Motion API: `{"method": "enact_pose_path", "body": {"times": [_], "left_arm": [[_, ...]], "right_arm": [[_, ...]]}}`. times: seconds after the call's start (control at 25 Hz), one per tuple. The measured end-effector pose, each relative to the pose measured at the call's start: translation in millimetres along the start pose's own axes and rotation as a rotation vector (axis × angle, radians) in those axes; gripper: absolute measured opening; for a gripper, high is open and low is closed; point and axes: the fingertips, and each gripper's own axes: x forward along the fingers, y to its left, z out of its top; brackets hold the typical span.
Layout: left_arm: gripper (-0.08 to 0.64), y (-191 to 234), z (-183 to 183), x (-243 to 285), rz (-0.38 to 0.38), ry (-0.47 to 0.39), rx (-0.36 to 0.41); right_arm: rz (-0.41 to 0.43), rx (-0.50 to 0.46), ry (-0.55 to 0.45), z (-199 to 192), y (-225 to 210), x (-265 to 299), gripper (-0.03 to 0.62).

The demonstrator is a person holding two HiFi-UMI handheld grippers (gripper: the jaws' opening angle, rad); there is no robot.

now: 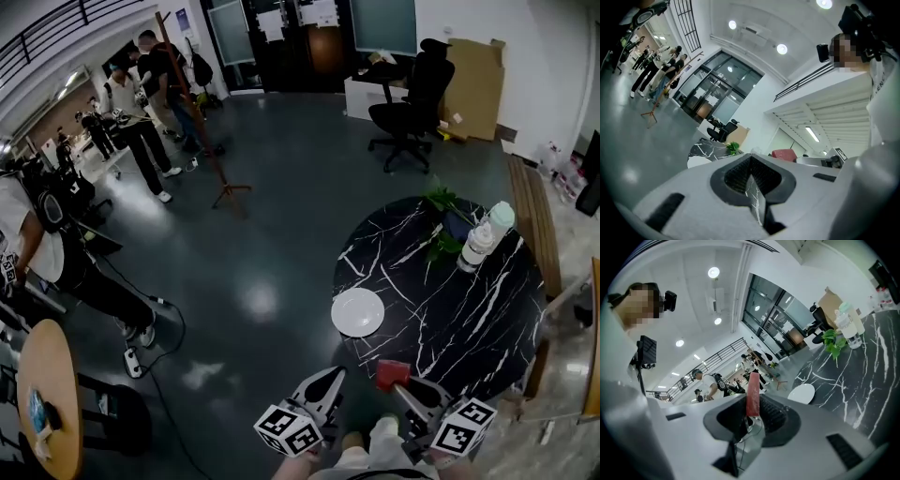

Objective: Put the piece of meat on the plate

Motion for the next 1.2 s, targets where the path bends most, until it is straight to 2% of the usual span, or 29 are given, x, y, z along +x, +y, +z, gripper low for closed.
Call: {"method": "enact_pose_path", "body": {"times": [0.2, 0.4, 0.56, 0.84, 1.04, 1.2], "left_arm": [[0.008, 22.8, 1.5, 18.5, 0.030, -0.005, -0.017], [0.008, 42.3, 8.3, 33.5, 0.067, -0.011, -0.008], [0.008, 66.3, 9.7, 49.0, 0.128, -0.011, 0.009], [0.008, 105.6, 3.3, 70.9, 0.184, -0.015, 0.005], [0.008, 143.3, -7.5, 70.4, 0.278, -0.017, -0.014], [0.008, 161.5, -13.3, 70.5, 0.313, -0.022, -0.022]], "right_arm": [[-0.019, 0.036, 0.032, 2.6, -29.6, 19.3, 0.084], [0.002, 0.030, 0.096, 9.0, -50.9, 47.7, 0.084], [0.017, 0.038, 0.135, 12.2, -69.0, 70.3, 0.084], [0.005, 0.075, 0.222, 3.3, -107.9, 106.8, 0.084], [0.000, 0.104, 0.289, -5.9, -139.0, 134.5, 0.084], [-0.022, 0.121, 0.359, -16.3, -163.2, 159.5, 0.084]]}}
